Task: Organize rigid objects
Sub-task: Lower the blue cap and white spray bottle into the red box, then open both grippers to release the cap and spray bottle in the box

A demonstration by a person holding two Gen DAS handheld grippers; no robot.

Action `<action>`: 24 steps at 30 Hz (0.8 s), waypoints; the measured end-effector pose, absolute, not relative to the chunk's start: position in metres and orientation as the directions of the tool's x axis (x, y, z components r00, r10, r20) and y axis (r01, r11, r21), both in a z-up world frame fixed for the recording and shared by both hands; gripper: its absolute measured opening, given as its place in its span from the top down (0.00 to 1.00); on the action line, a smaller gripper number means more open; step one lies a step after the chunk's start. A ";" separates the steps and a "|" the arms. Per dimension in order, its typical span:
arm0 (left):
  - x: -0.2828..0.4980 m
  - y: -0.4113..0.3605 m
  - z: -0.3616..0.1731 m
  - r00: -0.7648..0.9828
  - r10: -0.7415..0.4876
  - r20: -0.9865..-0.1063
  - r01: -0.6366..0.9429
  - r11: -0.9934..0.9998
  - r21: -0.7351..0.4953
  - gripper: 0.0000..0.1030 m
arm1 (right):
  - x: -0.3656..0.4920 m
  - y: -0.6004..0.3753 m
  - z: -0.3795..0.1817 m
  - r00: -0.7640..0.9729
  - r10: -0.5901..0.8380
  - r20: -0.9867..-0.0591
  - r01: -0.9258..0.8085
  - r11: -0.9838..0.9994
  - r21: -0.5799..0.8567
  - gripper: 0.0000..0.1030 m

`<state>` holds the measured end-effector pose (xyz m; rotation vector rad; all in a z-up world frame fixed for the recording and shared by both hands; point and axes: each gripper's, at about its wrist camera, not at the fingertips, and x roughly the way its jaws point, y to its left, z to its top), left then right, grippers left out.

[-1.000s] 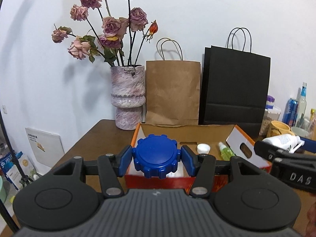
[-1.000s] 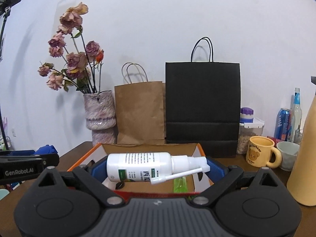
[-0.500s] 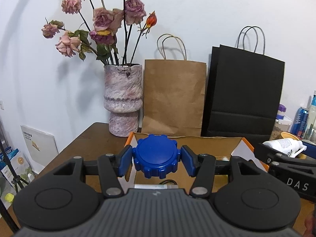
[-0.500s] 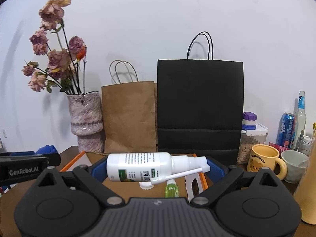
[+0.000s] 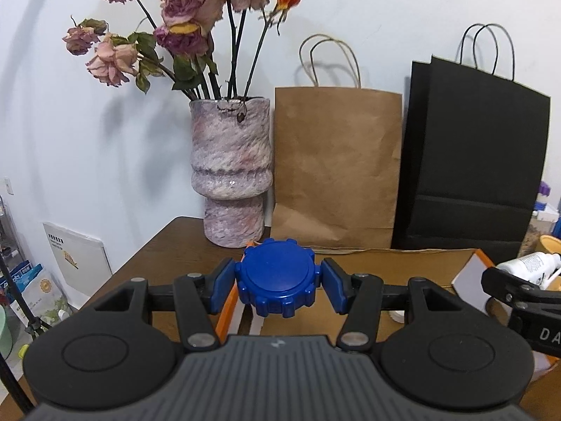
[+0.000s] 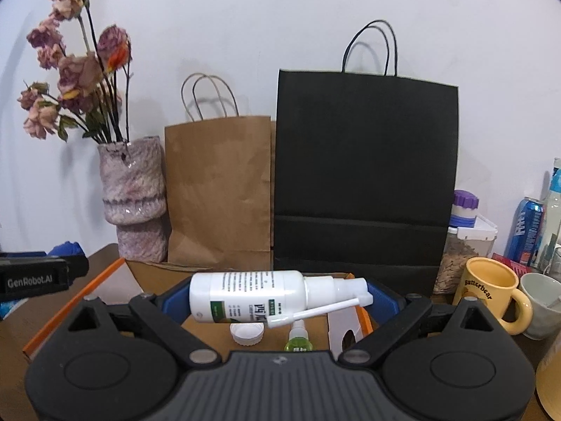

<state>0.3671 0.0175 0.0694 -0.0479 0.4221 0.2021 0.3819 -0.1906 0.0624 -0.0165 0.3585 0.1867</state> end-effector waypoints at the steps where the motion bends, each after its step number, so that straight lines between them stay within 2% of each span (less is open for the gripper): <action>1: 0.370 0.018 0.067 0.890 0.188 -0.415 -0.206 0.979 0.001 0.46 | 0.385 -0.189 0.061 0.917 0.179 -0.356 -0.187 0.982 0.012 0.05; 24: 0.400 0.014 0.035 0.852 0.212 -0.479 -0.189 0.977 0.096 0.46 | 0.419 -0.173 0.023 0.849 0.182 -0.496 -0.239 0.969 -0.053 0.05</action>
